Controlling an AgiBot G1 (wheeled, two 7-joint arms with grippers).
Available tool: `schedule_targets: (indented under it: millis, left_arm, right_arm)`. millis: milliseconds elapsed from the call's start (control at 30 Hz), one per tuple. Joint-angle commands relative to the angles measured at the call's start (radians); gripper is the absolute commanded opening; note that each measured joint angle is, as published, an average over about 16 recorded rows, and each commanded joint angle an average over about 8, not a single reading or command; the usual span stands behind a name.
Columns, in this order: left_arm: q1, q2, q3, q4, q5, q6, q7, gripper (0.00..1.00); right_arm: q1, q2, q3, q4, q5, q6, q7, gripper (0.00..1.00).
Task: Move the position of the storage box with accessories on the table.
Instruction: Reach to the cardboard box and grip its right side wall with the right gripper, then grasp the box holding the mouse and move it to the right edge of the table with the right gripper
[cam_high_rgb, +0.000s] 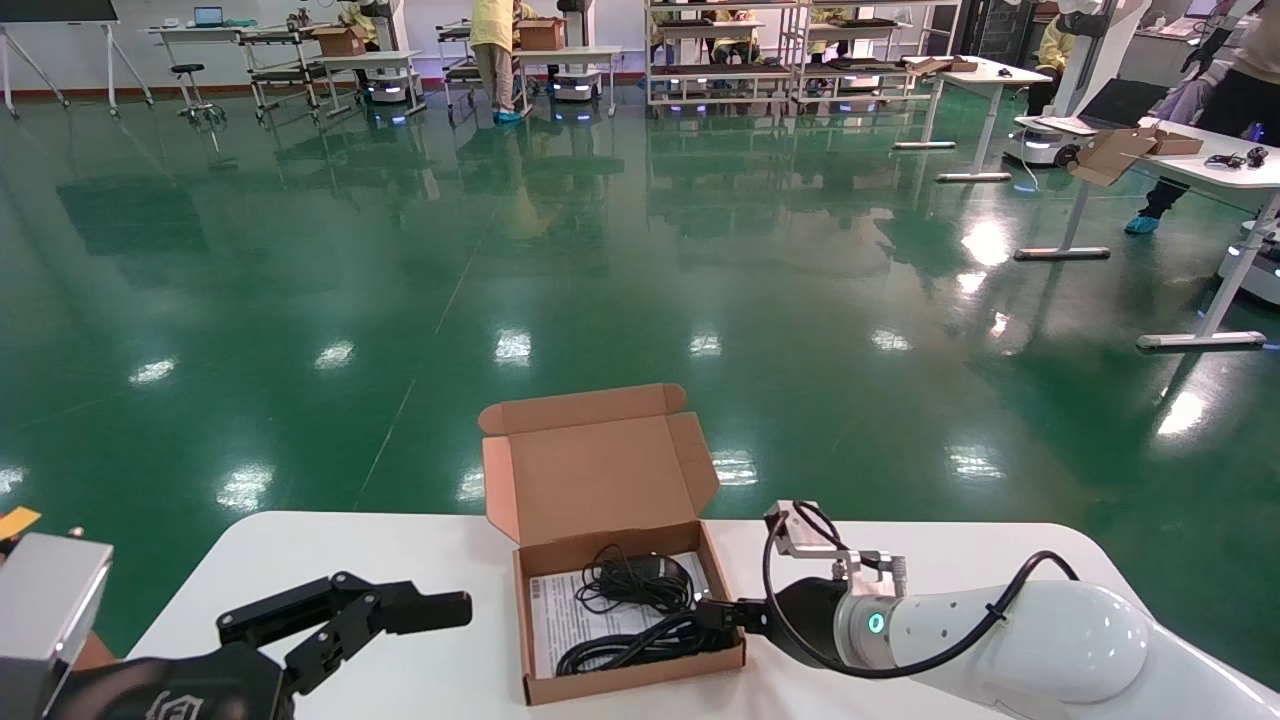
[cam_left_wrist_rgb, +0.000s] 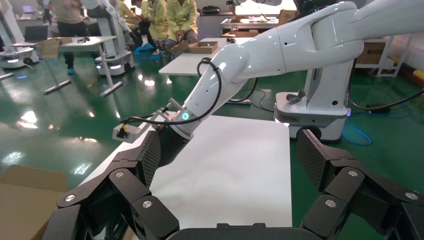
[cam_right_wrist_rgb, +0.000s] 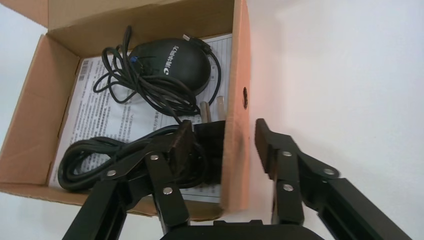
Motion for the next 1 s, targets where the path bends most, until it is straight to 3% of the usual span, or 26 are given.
schedule_targets:
  millis: [33,1000]
  left_arm:
    - [0.0,0.0,0.0,0.0,0.0,0.0,0.0,1.0]
    - [0.0,0.0,0.0,0.0,0.0,0.0,0.0,1.0]
  right_arm:
    - [0.002,0.0,-0.003,-0.005,0.006,-0.002,-0.003,0.0]
    - [0.072,0.018,-0.016,-0.08,0.073,-0.066,-0.08,0.0]
